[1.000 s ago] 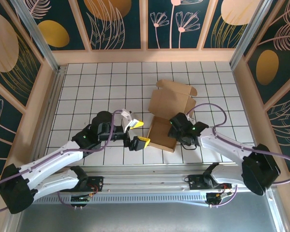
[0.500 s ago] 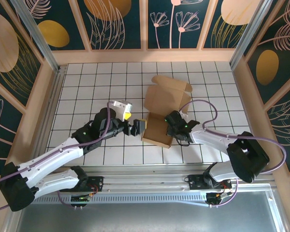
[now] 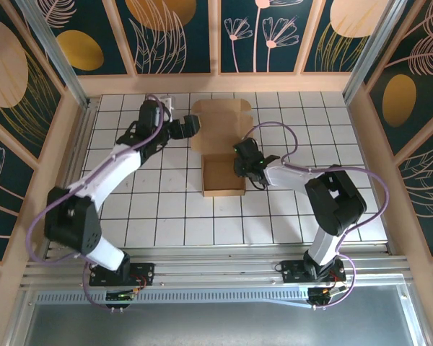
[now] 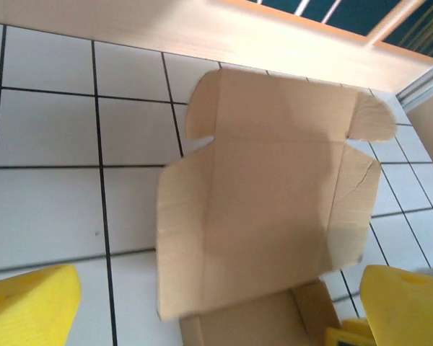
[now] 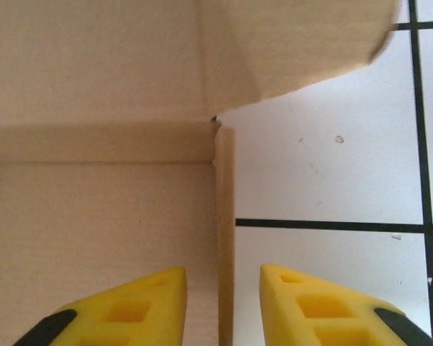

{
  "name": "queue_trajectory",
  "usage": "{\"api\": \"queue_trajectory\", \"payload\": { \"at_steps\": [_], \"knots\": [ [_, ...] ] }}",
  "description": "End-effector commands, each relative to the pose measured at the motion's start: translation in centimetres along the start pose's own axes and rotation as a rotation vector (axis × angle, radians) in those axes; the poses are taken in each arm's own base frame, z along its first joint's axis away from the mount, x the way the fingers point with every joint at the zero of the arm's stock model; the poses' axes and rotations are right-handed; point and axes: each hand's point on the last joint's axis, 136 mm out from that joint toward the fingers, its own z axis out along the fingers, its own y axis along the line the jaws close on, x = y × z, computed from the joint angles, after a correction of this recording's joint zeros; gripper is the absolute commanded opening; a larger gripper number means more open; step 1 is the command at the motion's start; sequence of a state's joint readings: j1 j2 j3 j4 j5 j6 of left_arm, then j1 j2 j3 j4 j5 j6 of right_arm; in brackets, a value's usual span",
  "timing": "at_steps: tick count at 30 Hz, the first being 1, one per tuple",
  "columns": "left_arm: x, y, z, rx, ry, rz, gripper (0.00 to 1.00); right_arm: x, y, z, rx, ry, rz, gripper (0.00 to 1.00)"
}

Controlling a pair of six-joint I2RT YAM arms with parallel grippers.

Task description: Fold the paper box

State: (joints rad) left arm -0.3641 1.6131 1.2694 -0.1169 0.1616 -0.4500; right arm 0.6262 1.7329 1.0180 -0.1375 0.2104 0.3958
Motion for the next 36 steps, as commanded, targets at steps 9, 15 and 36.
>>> {"api": "queue_trajectory", "payload": {
  "at_steps": [9, 15, 36],
  "knots": [
    [0.5, 1.5, 5.7, 0.188, 0.153, 0.057, 0.88, -10.2, -3.3, -5.1, -0.369, -0.119, 0.052, 0.67],
    [0.8, 2.3, 7.4, 0.267, 0.194, 0.027, 0.81, -13.2, -4.1, -1.3, -0.507, -0.045, 0.026, 0.62],
    [4.5, 0.3, 8.7, 0.501, 0.294, -0.019, 0.35, -13.1, -1.8, 1.1, -0.545, -0.026, -0.033, 0.22]
  ]
}}
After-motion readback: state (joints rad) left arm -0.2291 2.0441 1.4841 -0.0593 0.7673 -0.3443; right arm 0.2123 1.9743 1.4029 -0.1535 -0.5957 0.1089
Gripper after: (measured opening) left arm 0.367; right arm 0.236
